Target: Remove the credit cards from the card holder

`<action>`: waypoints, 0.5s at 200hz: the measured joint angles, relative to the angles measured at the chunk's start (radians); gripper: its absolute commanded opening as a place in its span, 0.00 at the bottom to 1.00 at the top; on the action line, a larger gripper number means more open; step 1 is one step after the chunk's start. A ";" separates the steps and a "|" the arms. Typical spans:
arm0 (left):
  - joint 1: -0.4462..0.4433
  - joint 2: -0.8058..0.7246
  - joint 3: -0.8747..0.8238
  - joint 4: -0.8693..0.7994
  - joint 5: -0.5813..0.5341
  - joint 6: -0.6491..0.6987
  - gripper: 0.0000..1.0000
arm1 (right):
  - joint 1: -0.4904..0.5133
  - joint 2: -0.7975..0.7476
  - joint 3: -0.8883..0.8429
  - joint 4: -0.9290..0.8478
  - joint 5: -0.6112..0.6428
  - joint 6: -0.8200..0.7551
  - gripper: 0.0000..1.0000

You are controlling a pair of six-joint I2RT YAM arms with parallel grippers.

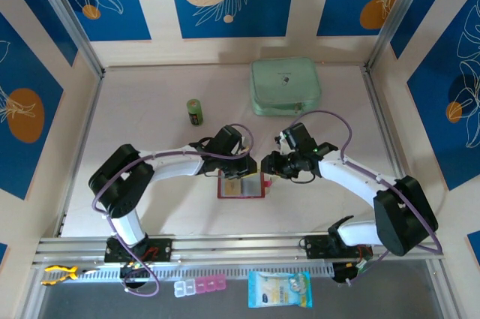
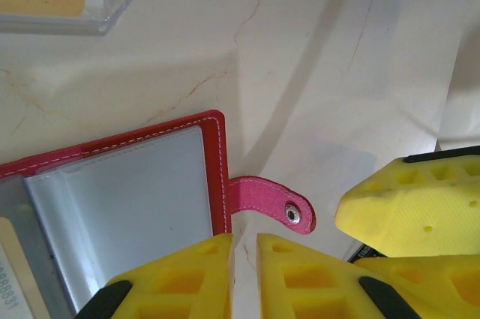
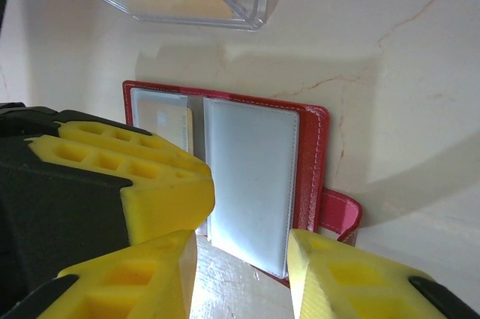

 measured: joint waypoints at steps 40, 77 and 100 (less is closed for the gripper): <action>0.017 -0.049 -0.073 0.030 0.000 0.000 0.15 | 0.039 0.059 0.036 -0.003 -0.002 0.007 0.37; 0.051 -0.107 -0.157 0.056 0.000 0.000 0.14 | 0.084 0.131 0.110 -0.009 0.002 0.008 0.37; 0.079 -0.151 -0.211 0.073 0.000 -0.003 0.14 | 0.116 0.180 0.155 -0.010 0.009 0.008 0.37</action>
